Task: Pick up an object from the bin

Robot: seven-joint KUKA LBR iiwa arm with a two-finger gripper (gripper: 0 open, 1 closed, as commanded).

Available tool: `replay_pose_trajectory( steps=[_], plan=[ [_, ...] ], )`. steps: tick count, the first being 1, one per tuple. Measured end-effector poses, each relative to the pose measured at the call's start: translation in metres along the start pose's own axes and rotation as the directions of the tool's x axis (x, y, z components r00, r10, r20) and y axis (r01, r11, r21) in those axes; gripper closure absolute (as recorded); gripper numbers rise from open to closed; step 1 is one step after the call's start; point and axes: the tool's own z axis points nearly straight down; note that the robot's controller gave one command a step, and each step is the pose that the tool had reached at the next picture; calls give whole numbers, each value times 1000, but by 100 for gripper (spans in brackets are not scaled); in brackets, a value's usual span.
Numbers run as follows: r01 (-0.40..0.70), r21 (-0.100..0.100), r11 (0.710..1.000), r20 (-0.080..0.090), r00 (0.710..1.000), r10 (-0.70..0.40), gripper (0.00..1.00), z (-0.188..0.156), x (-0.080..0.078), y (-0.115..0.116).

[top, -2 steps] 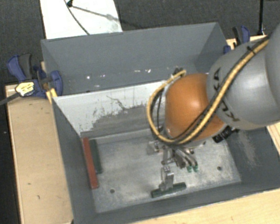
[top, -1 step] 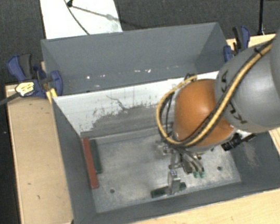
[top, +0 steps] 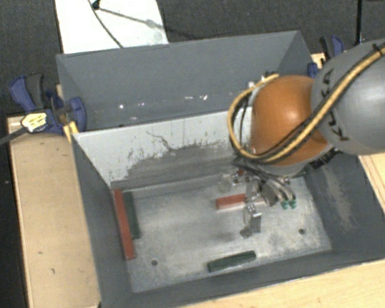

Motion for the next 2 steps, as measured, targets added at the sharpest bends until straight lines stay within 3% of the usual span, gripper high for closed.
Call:
replay_pose_trajectory(
  steps=[1, 2],
  plan=[
    [-67, 0, 998, 0, 998, 67, 0, 32, -10, -19],
    [-30, 0, 1000, 1, 1000, 30, 100, 39, -14, -55]
  ],
)
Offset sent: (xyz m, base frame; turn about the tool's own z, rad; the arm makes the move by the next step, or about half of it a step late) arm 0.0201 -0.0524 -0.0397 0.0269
